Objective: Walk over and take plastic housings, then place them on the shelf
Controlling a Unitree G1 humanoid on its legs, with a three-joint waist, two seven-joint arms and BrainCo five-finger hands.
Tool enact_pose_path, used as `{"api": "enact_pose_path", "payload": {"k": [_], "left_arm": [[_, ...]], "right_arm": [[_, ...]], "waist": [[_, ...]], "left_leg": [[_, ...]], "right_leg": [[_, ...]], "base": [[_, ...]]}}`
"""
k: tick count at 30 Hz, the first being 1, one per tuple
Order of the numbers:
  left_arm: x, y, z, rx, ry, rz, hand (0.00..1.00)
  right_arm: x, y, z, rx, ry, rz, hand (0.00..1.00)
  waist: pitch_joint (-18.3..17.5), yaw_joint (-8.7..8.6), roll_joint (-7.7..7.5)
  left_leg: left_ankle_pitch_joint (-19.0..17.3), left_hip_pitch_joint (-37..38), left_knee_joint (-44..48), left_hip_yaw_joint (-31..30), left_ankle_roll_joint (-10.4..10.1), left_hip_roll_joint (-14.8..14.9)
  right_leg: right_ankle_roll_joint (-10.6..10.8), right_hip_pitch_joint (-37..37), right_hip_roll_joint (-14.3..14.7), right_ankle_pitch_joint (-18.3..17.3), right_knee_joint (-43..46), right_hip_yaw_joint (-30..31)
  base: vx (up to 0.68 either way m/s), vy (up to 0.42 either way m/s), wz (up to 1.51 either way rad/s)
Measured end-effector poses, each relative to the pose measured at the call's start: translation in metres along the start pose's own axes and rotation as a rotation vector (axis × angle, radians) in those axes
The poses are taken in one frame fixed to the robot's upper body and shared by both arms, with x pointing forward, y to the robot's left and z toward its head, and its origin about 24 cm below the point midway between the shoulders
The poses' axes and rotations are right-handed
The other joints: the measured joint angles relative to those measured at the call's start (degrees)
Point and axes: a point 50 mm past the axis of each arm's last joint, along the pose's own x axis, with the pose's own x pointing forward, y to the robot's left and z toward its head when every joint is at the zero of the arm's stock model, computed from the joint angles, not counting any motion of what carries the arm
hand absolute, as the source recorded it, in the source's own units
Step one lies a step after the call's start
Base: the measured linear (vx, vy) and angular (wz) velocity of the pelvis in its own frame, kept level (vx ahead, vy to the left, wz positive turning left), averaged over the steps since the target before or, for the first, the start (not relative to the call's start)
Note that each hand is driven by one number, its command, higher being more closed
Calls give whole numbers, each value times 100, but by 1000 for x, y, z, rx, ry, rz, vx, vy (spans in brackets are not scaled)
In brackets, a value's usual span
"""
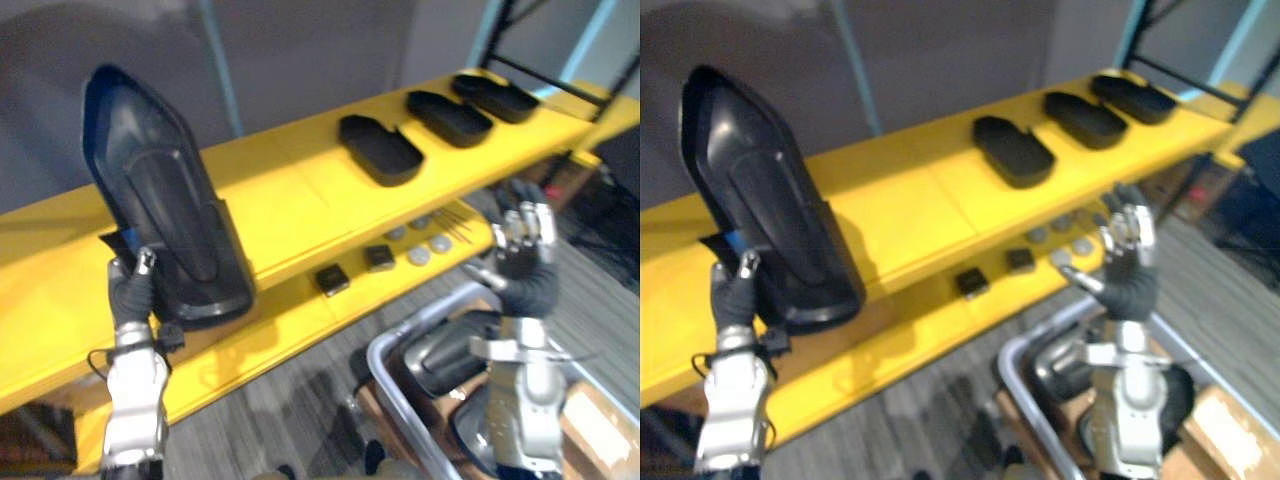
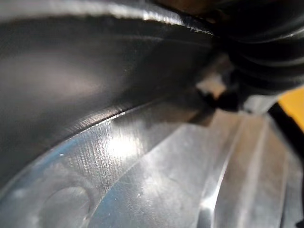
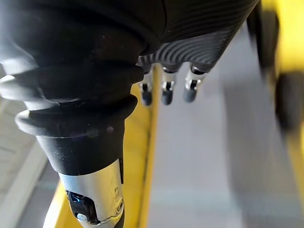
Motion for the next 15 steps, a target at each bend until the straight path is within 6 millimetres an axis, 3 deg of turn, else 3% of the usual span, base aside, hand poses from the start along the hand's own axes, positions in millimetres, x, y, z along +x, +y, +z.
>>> {"api": "enact_pose_path", "payload": {"k": [3,6,11,15], "left_arm": [[34,6,-2,-106,128,84,100],[58,4,2,-147,220,135,100],[91,17,24,-215,330,238,100],[104,21,38,-262,400,273,100]], "right_arm": [[-6,-14,1,-44,53,25,0],[-8,-14,-1,-18,82,62,0],[-12,-3,-10,81,152,105,0],[-18,10,-16,127,207,152,0]], "waist": [[3,-299,84],[61,-496,228],[147,-715,395],[339,-813,538]], "left_leg": [[5,-11,29,322,-18,104],[14,-54,31,499,-30,155],[31,-95,35,713,-36,219],[32,-69,33,766,-34,215]], "right_leg": [[-28,-167,139,138,-28,253],[-51,-317,228,184,-15,417],[-70,-488,335,223,-12,631],[-69,-500,349,222,-8,701]], "base": [[-31,-63,-55],[-17,-57,-35],[-12,-47,-24],[-17,-20,-13]]}}
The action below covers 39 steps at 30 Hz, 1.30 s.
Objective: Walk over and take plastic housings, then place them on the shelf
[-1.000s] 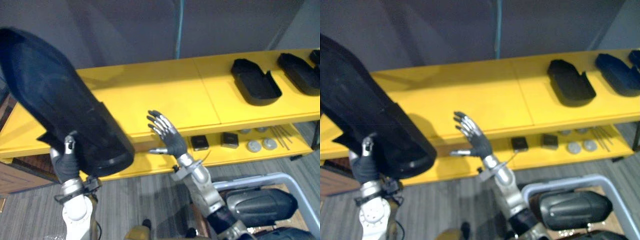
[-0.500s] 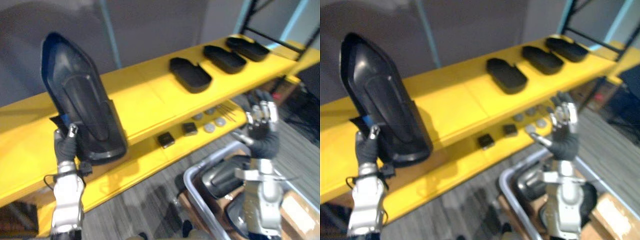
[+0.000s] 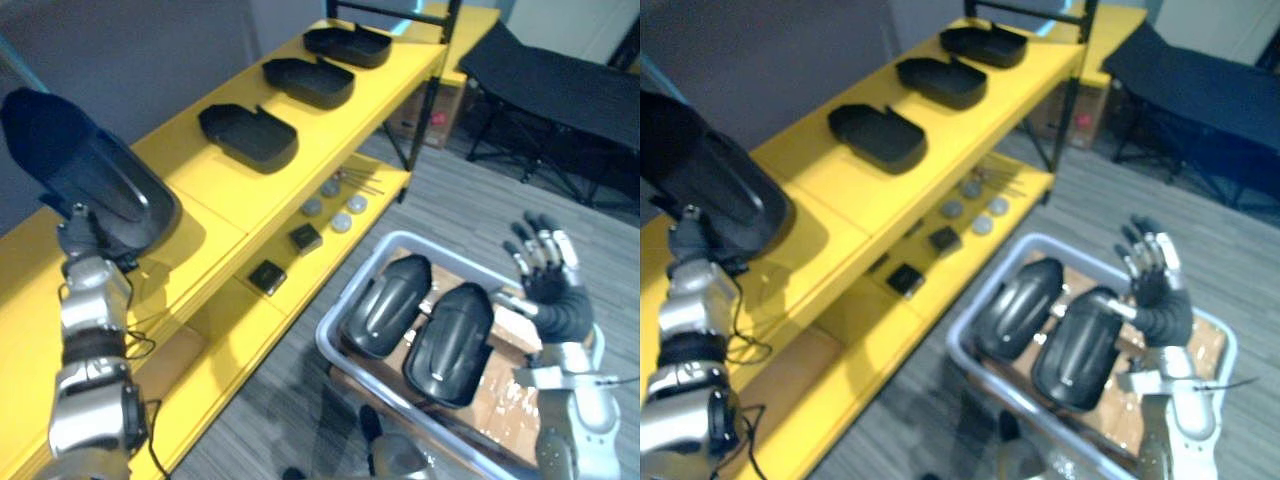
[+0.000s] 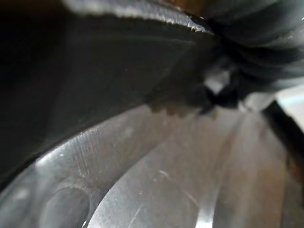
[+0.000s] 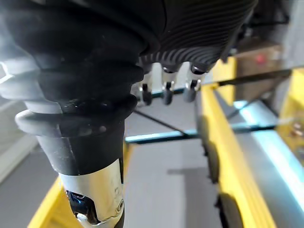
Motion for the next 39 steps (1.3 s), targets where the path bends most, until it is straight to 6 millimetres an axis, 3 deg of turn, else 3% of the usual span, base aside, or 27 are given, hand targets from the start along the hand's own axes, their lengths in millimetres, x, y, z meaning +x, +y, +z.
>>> {"api": "enact_pose_path", "payload": {"k": [4,8,13,19,25,33,34,39], "left_arm": [[3,4,-2,32,79,25,100],[8,21,-6,109,157,83,100],[12,40,8,216,163,125,100],[13,45,5,257,197,107,100],[14,50,-16,283,298,106,100],[16,58,-7,237,274,139,100],[17,59,-6,235,263,143,0],[18,65,4,201,213,184,0]], "right_arm": [[2,8,2,13,-11,20,0],[1,6,2,13,-7,-26,0],[-1,9,-1,28,7,-37,0],[0,14,-4,43,23,-26,0],[7,14,-1,31,12,4,0],[13,14,2,18,1,26,0],[14,14,2,18,2,28,0],[15,8,5,31,-7,18,0]], "waist": [[342,-31,47],[420,-80,29],[618,-60,56],[774,-23,67],[935,-16,-1],[1006,-26,-110],[1024,-34,-137],[1099,-48,-250]], "left_leg": [[2,27,3,96,4,-1],[29,-102,7,94,44,-2],[29,-96,6,79,45,-18],[29,-75,27,68,44,-19],[25,-346,430,88,41,41],[-71,-524,673,120,69,101],[-100,-540,729,128,63,121],[-249,-600,850,242,61,188]], "right_leg": [[-6,-9,18,10,-24,77],[-19,-105,22,66,-80,85],[-19,-91,4,66,-74,76],[-19,-69,-13,63,-60,65],[-20,-214,-79,57,4,81],[-30,-432,-70,23,226,141],[-25,-454,-64,19,259,158],[-31,-602,-26,-87,442,221]], "base": [[-52,-19,-10],[-21,-29,0],[0,0,0],[-24,-5,0],[-65,-40,0],[-32,-25,-3],[-65,-23,-7],[-66,-15,-7]]}}
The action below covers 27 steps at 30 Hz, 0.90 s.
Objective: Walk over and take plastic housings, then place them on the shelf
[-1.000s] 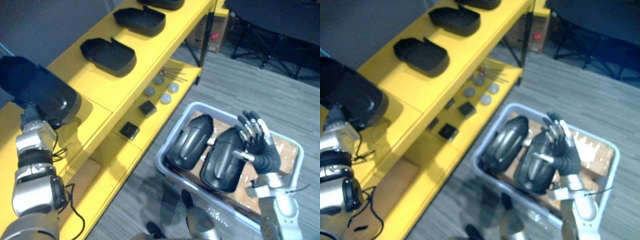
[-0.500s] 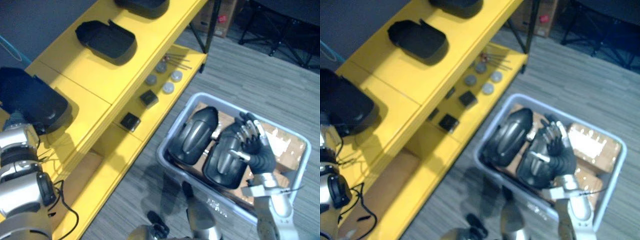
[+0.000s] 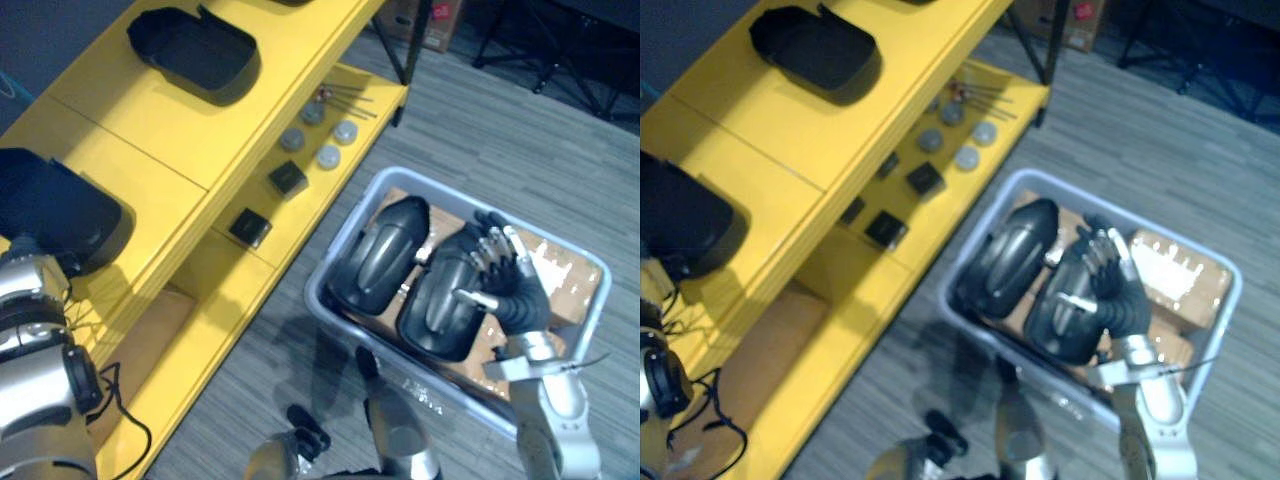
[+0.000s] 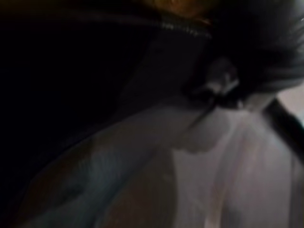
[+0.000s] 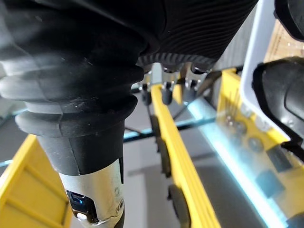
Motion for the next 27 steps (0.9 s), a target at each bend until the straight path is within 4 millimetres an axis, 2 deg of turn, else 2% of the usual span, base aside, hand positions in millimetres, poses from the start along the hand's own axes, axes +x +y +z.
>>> {"api": "enact_pose_path", "payload": {"k": [12,15,19,22,27], "left_arm": [[-1,3,5,-74,-35,58,0],[-1,2,7,-144,-50,65,0],[-2,2,12,-272,-75,69,0],[-3,4,14,-300,-97,93,0],[-1,10,9,-286,-123,109,0]], "right_arm": [[-3,-1,0,-10,2,15,0],[-3,-2,4,-23,-34,10,0],[-2,-9,18,-125,-139,-43,0],[0,-10,32,-168,-232,-29,0],[5,-1,41,-218,-248,115,0]], "waist": [[7,-48,-15],[2,-49,-28],[-16,-49,-97],[-35,-46,-114],[-540,-35,-94]], "left_leg": [[-22,-47,81,14,19,21],[-22,-29,98,12,19,28],[-27,89,101,3,21,38],[-28,307,-73,2,25,6],[42,493,-334,-145,-17,-37]], "right_leg": [[31,-64,-1,33,99,7],[31,-29,0,35,86,5],[47,145,5,54,-17,-6],[57,407,28,144,-233,-16],[52,775,29,251,-644,-189]], "base": [[-6,-3,0],[0,0,0],[0,0,0],[0,0,0],[49,-10,13]]}}
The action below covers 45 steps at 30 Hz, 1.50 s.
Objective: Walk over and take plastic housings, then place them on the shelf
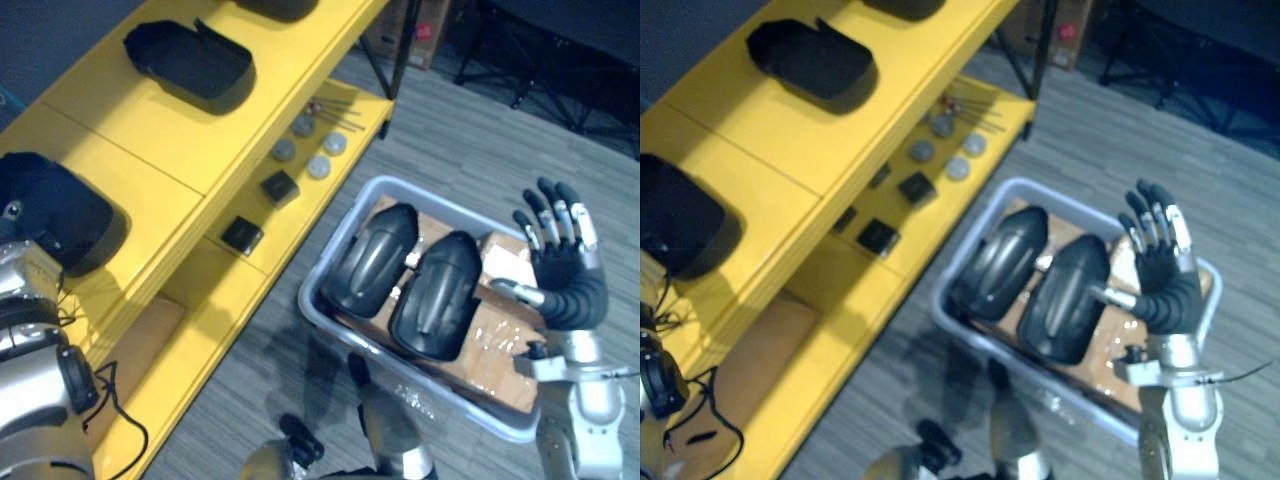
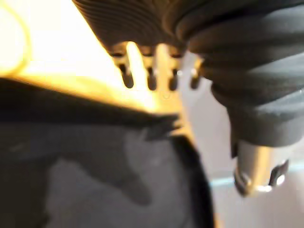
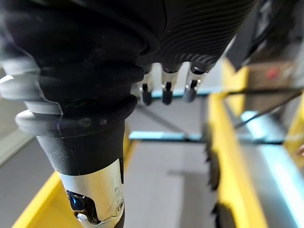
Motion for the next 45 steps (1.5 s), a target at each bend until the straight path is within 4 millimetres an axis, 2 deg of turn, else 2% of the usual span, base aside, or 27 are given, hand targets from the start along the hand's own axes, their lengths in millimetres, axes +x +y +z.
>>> {"api": "enact_pose_path", "payload": {"k": [2,4,5,7,10,12,13,15,16,17,18,20,22,24,25,26,27,28,30,32,33,37,42,45], "left_arm": [[1,6,-1,38,-53,12,0],[-1,8,4,53,-126,8,0],[-5,8,7,55,-177,-7,0],[-12,6,4,49,-236,-42,0],[-26,5,-13,54,-306,-101,0],[-40,6,-21,30,-358,-147,0],[-54,6,-29,3,-396,-196,0],[-73,8,-39,-36,-433,-260,0],[-92,14,-52,-67,-444,-320,0],[-101,19,-62,-86,-442,-352,0],[-108,24,-70,-104,-434,-369,0],[-126,49,-103,-174,-376,-384,0],[-133,63,-124,-189,-314,-349,0],[-146,84,-160,-104,-221,-247,0],[-148,88,-168,-73,-197,-231,0],[-152,99,-188,2,-142,-198,0],[-154,110,-208,66,-71,-163,0],[-155,116,-219,93,-33,-150,0],[-159,137,-257,189,112,-119,0],[-163,148,-279,247,188,-116,0],[-167,153,-288,279,225,-117,0],[-176,160,-309,311,325,-124,0],[-179,164,-318,330,366,-122,0],[-180,162,-322,321,389,-127,0]], "right_arm": [[2,0,1,-18,5,42,0],[5,-2,3,-35,-1,66,0],[9,-2,5,-42,-12,78,0],[14,-1,7,-42,-38,88,0],[23,12,3,23,-59,154,0],[30,27,-5,83,-33,226,0],[36,39,-19,139,15,273,0],[40,51,-37,203,85,287,0],[41,62,-55,268,159,275,0],[40,68,-64,304,199,259,0],[38,73,-71,328,228,247,0],[32,90,-99,393,356,208,0],[28,100,-115,397,425,198,0],[25,112,-132,395,502,178,0],[25,114,-135,394,514,174,0],[26,116,-142,388,541,171,0],[28,116,-149,376,565,166,0],[30,115,-152,370,573,165,0],[36,112,-162,345,602,165,0],[41,110,-168,328,621,162,0],[46,109,-170,314,626,154,100],[64,103,-173,202,624,121,100],[77,90,-173,147,614,36,100],[79,85,-174,130,629,-7,100]], "waist": [[-218,44,50],[-290,84,82],[-372,185,126],[-501,275,220],[-688,531,368],[-771,715,392],[-827,853,371],[-899,1011,323],[-948,1198,281],[-975,1291,257],[-997,1345,238],[-1126,1609,146],[-1168,1782,89],[-1192,1973,14],[-1203,2002,-4],[-1216,2086,-35],[-1234,2089,-71],[-1239,2103,-87],[-1231,2289,-174],[-1209,2381,-275],[-1178,2380,-330],[-1082,2465,-377],[-890,2505,-311],[-803,2517,-339]], "left_leg": [[61,56,-134,-95,-6,-30],[128,136,-242,-274,15,-79],[170,179,-337,-321,19,-108],[193,189,-394,-524,15,-161],[277,250,-515,-760,49,-226],[299,271,-550,-913,28,-245],[312,279,-548,-1033,8,-250],[333,258,-554,-1227,-16,-278],[376,252,-581,-1346,-3,-307],[386,252,-608,-1478,-11,-331],[406,256,-628,-1570,10,-357],[482,227,-741,-1778,14,-418],[522,167,-756,-1915,7,-447],[640,163,-928,-2071,-6,-506],[667,155,-958,-2093,-11,-516],[705,138,-1018,-2133,-7,-538],[734,61,-1031,-2218,16,-570],[756,64,-1047,-2227,18,-576],[799,69,-1131,-2235,14,-592],[826,68,-1125,-2281,26,-597],[843,69,-1118,-2379,20,-606],[842,85,-1138,-2380,23,-630],[847,185,-1220,-2372,28,-677],[847,184,-1223,-2380,29,-704]], "right_leg": [[0,94,-12,0,-81,-135],[-1,275,-55,-1,-170,-313],[-1,323,-70,-1,-201,-372],[0,473,-126,-1,-315,-590],[2,634,-185,-2,-352,-816],[8,715,-206,-7,-356,-960],[11,801,-224,-11,-359,-1108],[19,867,-258,-31,-361,-1282],[21,935,-292,-37,-392,-1443],[31,993,-319,-66,-410,-1559],[38,1032,-341,-80,-411,-1650],[76,1085,-397,-158,-413,-1898],[66,1102,-425,-176,-413,-2052],[90,1144,-480,-202,-412,-2274],[99,1148,-493,-211,-412,-2323],[113,1147,-515,-218,-412,-2382],[136,1147,-545,-225,-411,-2486],[145,1145,-556,-227,-410,-2517],[188,1144,-571,-190,-361,-2535],[171,1167,-575,-174,-358,-2602],[171,1208,-578,-174,-358,-2658],[196,1238,-595,-196,-357,-2662],[249,1278,-647,-246,-297,-2661],[274,1259,-689,-282,-244,-2673]], "base": [[52,-15,35],[15,5,41],[-22,21,43],[-28,22,48],[-40,19,40],[-80,8,44],[-83,-5,39],[-90,-7,54],[-117,0,64],[-110,7,62],[-81,23,60],[-53,24,60],[-19,20,48],[-9,35,52],[4,43,40],[2,52,38],[17,44,36],[36,44,24],[59,39,8],[74,23,18],[77,18,28],[41,21,6],[23,39,0],[25,39,4]]}}
